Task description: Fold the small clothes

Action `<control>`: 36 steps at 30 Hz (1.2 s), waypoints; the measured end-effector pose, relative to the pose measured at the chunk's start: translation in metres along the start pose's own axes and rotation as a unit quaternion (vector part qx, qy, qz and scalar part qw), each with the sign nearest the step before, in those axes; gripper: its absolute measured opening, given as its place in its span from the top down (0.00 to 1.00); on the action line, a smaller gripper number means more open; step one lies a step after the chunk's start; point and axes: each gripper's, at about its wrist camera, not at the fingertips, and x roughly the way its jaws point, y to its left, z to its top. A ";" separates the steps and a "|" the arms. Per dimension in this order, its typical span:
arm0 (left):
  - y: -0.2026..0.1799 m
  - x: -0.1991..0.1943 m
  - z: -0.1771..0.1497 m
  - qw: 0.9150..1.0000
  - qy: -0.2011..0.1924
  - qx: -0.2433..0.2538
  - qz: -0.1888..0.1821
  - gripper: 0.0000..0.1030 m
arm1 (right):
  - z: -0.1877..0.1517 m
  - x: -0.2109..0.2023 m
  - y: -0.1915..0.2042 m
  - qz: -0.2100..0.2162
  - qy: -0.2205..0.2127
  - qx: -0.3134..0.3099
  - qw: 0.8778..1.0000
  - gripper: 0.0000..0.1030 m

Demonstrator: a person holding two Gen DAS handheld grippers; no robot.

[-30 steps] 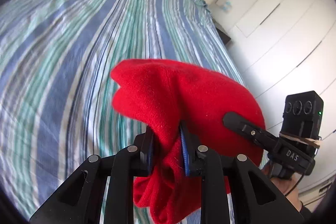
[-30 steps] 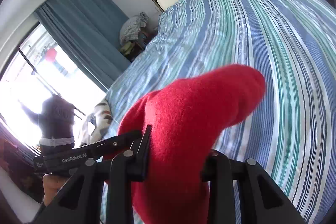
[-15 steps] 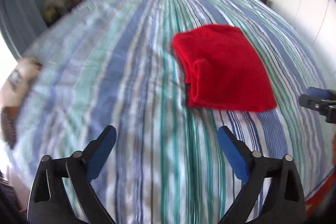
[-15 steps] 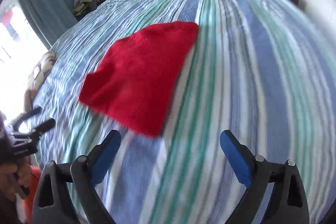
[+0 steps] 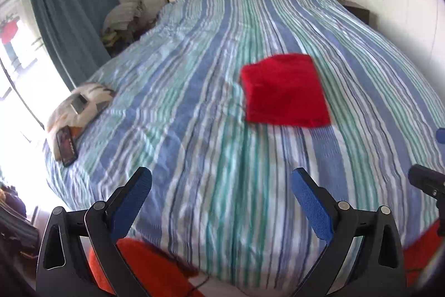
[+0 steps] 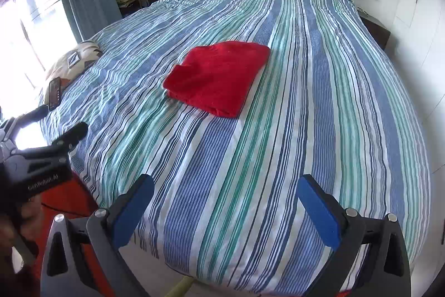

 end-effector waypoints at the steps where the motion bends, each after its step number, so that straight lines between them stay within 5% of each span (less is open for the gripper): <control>1: 0.000 -0.003 -0.003 1.000 0.012 -0.003 -0.008 0.02 | -0.002 -0.006 0.004 -0.008 0.001 -0.005 1.000 0.01; 15: -0.007 -0.047 -0.022 0.993 0.104 0.019 -0.056 0.02 | -0.028 -0.059 0.024 -0.003 0.006 0.008 1.000 0.01; 21: -0.003 -0.065 -0.033 0.994 0.099 0.029 -0.046 0.02 | -0.042 -0.074 0.034 0.016 0.015 0.004 1.000 0.02; 36: 0.000 -0.074 -0.023 0.994 0.078 0.022 -0.068 0.02 | -0.031 -0.092 0.043 -0.020 -0.012 -0.012 1.000 0.02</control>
